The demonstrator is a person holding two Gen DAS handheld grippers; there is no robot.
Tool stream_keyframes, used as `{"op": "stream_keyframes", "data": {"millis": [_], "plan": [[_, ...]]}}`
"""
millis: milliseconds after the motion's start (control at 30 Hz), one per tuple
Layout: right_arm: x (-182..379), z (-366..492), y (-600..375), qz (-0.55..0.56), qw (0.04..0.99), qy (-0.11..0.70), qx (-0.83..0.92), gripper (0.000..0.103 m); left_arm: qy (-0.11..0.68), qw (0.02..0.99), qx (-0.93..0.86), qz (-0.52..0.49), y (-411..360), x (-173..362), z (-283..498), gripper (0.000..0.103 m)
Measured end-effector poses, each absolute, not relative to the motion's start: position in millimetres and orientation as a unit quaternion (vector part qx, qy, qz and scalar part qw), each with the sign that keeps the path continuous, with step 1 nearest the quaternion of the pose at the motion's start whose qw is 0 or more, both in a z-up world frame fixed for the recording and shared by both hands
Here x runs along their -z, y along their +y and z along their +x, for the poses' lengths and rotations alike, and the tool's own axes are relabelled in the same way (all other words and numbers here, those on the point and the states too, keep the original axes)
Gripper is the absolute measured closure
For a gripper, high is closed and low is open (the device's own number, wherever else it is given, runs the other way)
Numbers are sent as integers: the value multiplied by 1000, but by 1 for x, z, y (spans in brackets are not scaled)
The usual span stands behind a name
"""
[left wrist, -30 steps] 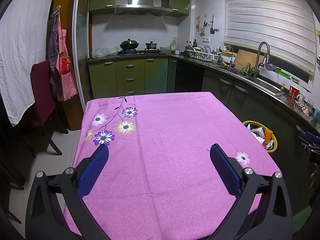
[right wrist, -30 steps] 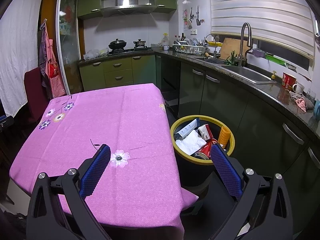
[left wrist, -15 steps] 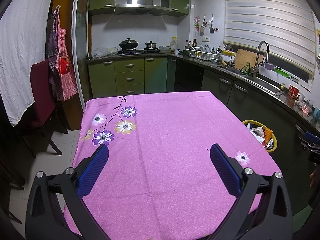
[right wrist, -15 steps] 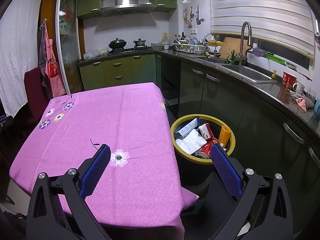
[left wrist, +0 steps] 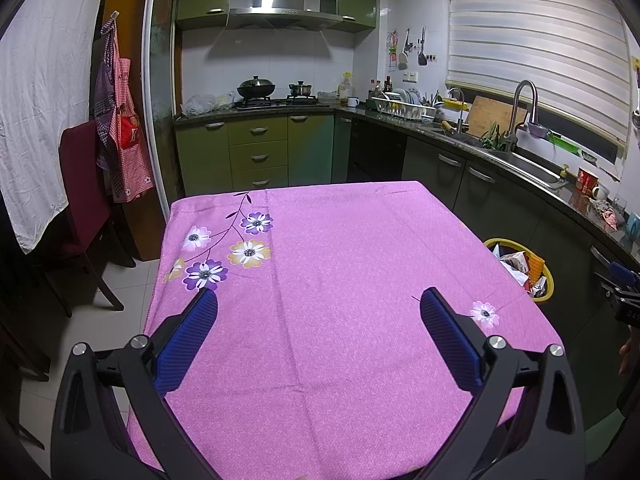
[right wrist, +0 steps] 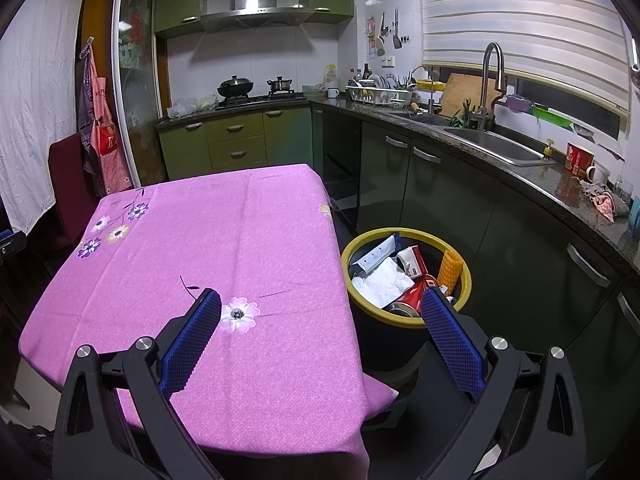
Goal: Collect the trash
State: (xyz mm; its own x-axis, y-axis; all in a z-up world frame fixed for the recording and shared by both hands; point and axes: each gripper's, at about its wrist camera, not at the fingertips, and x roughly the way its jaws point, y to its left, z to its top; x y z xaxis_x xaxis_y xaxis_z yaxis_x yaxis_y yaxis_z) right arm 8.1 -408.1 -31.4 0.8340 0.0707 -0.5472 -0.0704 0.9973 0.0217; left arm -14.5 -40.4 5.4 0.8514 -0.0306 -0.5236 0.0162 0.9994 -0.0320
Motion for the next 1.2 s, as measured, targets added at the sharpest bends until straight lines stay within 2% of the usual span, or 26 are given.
{"op": "stream_keyframes", "data": {"millis": [1200], "plan": [[33, 10, -408, 0, 957, 289, -37, 5, 256, 966, 31, -17, -41, 0, -11, 6]]}}
